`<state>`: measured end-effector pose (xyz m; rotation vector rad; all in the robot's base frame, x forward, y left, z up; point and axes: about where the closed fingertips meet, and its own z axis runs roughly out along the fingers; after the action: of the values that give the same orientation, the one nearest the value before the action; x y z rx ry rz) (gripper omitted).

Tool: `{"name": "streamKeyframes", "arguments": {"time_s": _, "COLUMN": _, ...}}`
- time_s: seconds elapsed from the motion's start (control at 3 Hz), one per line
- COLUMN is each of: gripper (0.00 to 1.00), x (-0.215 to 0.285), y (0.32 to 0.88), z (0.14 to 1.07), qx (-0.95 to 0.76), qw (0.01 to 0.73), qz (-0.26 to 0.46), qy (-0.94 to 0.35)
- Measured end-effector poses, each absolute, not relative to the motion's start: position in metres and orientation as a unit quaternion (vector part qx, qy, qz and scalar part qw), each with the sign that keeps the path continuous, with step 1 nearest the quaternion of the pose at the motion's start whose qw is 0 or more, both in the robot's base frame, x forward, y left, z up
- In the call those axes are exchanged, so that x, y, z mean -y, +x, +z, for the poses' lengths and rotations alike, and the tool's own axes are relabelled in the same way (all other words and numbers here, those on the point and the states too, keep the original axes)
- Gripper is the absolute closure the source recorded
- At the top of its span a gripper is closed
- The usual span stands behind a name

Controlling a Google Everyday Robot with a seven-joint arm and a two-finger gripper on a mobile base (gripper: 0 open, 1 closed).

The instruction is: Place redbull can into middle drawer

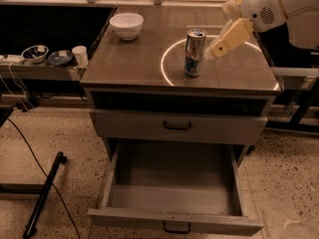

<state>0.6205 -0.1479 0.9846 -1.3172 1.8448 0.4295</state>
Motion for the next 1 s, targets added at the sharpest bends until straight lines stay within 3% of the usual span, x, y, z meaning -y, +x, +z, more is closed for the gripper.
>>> {"name": "streamKeyframes", "arguments": {"time_s": 0.67, "gripper": 0.00, "x": 0.130, "y": 0.672, "z": 0.959, "qx": -0.753, "qw": 0.444, "qz": 0.210, "qy": -0.439}}
{"name": "streamKeyframes", "arguments": {"time_s": 1.0, "gripper": 0.18, "x": 0.115, "y": 0.695, "z": 0.947, "qx": -0.764, "qw": 0.449, "qz": 0.224, "qy": -0.406}}
